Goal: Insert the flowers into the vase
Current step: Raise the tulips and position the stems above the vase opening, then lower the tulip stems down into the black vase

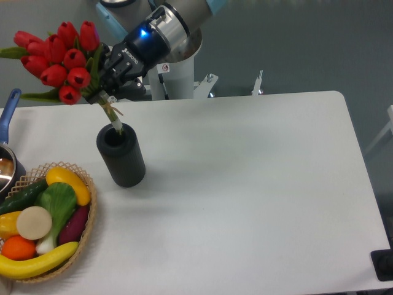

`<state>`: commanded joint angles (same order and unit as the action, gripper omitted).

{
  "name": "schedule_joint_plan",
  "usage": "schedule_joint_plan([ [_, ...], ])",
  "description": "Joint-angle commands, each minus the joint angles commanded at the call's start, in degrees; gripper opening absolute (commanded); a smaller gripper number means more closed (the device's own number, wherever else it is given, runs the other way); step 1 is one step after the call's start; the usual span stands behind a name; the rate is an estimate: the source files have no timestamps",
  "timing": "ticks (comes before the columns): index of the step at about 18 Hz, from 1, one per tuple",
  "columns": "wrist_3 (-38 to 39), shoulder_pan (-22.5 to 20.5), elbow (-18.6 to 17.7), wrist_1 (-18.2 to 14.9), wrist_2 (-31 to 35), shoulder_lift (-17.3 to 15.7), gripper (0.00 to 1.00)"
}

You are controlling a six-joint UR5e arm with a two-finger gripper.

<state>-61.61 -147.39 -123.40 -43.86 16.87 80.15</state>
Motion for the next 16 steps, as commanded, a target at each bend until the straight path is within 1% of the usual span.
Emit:
schedule_joint_plan([
  [3,-1.14,0.09,0.53,0.0,0.0,1.32,0.01],
  [8,-1.58,0.88,0.79,0.0,0.0,2.64,0.01],
  [11,-2.55,2.02,0.53,0.0,0.44,3.61,0.01],
  [16,-3.08,2.46,0.35,0.0,0.62,4.66,0.01],
])
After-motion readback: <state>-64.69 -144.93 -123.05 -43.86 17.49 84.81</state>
